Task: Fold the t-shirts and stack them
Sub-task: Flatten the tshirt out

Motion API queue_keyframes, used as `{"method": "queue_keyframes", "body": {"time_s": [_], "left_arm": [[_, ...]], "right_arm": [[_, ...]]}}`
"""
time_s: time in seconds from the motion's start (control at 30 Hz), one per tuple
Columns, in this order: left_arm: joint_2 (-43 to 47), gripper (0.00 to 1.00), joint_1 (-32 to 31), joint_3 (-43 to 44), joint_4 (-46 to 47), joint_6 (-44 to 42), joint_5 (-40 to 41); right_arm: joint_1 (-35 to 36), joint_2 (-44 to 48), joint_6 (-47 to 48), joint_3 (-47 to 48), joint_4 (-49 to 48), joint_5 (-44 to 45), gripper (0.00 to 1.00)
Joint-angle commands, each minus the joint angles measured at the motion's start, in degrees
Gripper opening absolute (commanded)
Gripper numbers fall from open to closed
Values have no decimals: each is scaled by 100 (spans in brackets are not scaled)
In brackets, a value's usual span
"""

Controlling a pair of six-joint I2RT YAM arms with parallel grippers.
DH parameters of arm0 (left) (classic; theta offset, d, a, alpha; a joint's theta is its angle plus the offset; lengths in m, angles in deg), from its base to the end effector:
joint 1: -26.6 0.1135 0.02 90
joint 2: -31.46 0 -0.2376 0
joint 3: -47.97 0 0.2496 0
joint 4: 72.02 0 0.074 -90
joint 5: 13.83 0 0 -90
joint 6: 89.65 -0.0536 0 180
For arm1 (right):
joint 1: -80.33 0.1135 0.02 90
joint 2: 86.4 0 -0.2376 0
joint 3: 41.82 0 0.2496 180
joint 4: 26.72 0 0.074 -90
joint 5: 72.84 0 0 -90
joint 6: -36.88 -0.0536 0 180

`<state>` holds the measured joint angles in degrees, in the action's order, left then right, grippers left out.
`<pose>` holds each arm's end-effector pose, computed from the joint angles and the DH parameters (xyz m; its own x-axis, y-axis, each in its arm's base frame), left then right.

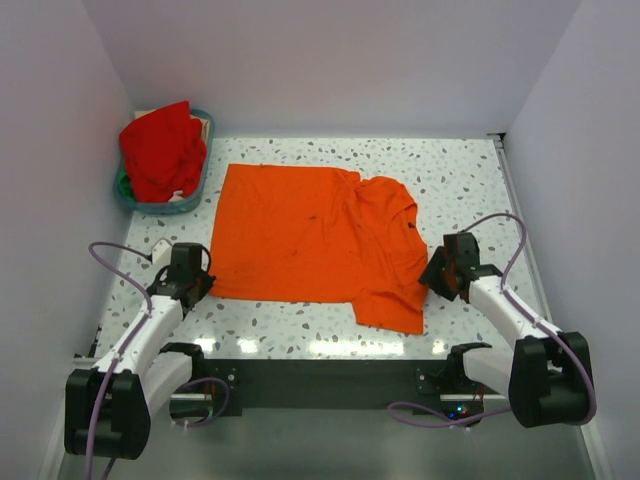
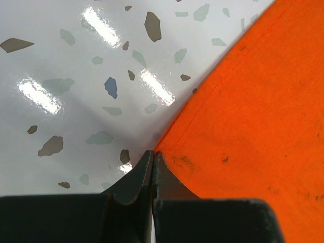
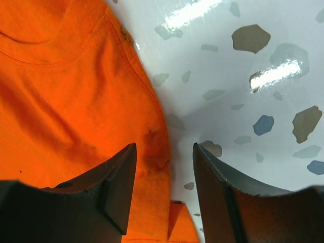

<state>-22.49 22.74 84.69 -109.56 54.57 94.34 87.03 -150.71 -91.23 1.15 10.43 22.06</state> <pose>0.1913 0.0038 0.1296 -0.3828 -0.7467 -0.5439 -0.7287 0.6060 -0.3191 0.2151 0.0207 0.1282 -0.7106 0.5357 -0.4562 0.4660 0.8441 0.2653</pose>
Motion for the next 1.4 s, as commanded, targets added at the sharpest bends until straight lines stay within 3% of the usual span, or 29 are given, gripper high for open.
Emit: {"method": "queue_keyframes", "body": {"time_s": [0.0, 0.2, 0.27, 0.37, 0.4, 0.47, 0.7, 1.03, 1.2, 1.37], "left_arm": [[-1, 0, 52, 101, 149, -113, -33], [-19, 0, 52, -31, 272, -95, -112], [-27, 0, 52, -40, 325, -95, -130], [-27, 0, 52, -5, 386, -139, -217], [-19, 0, 52, 22, 378, -165, -244], [16, 0, 52, 232, 299, -288, -279], [561, 0, 52, 1383, -219, -684, -271], [1009, 0, 52, 4140, -958, -1044, -455], [887, 0, 52, 5590, -1160, -1132, -516], [527, 0, 52, 6446, -1126, -1194, -596]], "right_arm": [[-11, 139, -329, -67, 5, -130, 52], [-11, -63, -566, -304, -408, -420, 45], [-11, -256, -619, -322, -566, -473, 38], [-11, -371, -672, -165, -699, -623, 22], [-11, -371, -646, -51, -533, -596, 9], [-11, -188, -532, 352, -287, -508, 0], [-20, 771, -92, 2225, 1102, 133, 0], [-28, 1307, 312, 5079, 2500, 432, 0], [-28, 1264, 497, 6356, 2939, 520, 0], [-28, 791, 664, 7578, 3002, 529, 0]]}}
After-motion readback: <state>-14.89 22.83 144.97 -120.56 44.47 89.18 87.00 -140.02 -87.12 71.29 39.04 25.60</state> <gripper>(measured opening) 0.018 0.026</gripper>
